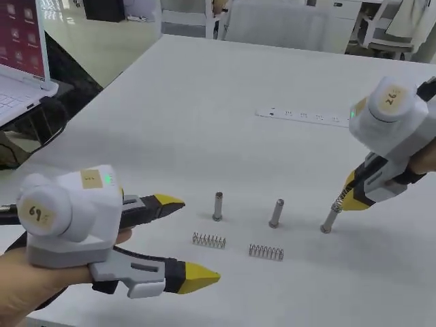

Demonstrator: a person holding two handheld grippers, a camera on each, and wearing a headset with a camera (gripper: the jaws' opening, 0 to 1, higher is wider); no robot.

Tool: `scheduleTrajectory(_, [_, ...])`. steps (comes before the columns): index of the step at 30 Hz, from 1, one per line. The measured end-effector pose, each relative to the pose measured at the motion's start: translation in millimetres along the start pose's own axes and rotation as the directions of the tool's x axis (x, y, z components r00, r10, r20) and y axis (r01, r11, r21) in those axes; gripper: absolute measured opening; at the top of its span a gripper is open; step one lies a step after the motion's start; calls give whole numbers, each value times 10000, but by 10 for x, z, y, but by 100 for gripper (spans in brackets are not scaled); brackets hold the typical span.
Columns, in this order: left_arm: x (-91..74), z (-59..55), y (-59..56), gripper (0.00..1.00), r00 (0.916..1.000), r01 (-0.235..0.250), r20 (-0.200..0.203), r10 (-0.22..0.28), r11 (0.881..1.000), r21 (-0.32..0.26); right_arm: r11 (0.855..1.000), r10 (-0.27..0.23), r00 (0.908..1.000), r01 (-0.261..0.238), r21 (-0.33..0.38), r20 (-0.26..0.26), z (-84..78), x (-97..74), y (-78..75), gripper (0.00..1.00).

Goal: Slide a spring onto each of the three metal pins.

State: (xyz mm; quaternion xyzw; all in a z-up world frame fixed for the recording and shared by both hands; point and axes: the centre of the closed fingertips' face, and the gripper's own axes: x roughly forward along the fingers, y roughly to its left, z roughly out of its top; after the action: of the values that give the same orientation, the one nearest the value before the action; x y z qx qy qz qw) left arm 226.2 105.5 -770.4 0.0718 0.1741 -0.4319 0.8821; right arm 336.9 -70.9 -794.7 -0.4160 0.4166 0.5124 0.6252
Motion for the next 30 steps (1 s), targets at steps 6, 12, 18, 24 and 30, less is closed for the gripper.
scheduleTrajectory(6, [-3,4,0,68,10000,18,-21,-18,10000,28,9998,101,9999,-100,149,-62,-13,113,24,9])
scheduleTrajectory(12, [-3,16,-2,68,10000,39,-34,-38,10000,74,9997,107,9996,-101,229,-251,-56,233,41,9])
scheduleTrajectory(18, [-7,19,2,68,10000,31,-51,-30,10000,88,9995,194,9991,-184,267,-376,-72,317,54,9])
scheduleTrajectory(24, [-12,14,11,68,10000,-1,-51,1,10000,80,9991,285,9988,-273,316,-386,-63,400,69,9])
scheduleTrajectory(30, [-14,3,14,68,10000,-28,-58,29,10000,60,9984,412,9982,-394,401,-434,-89,465,86,9])
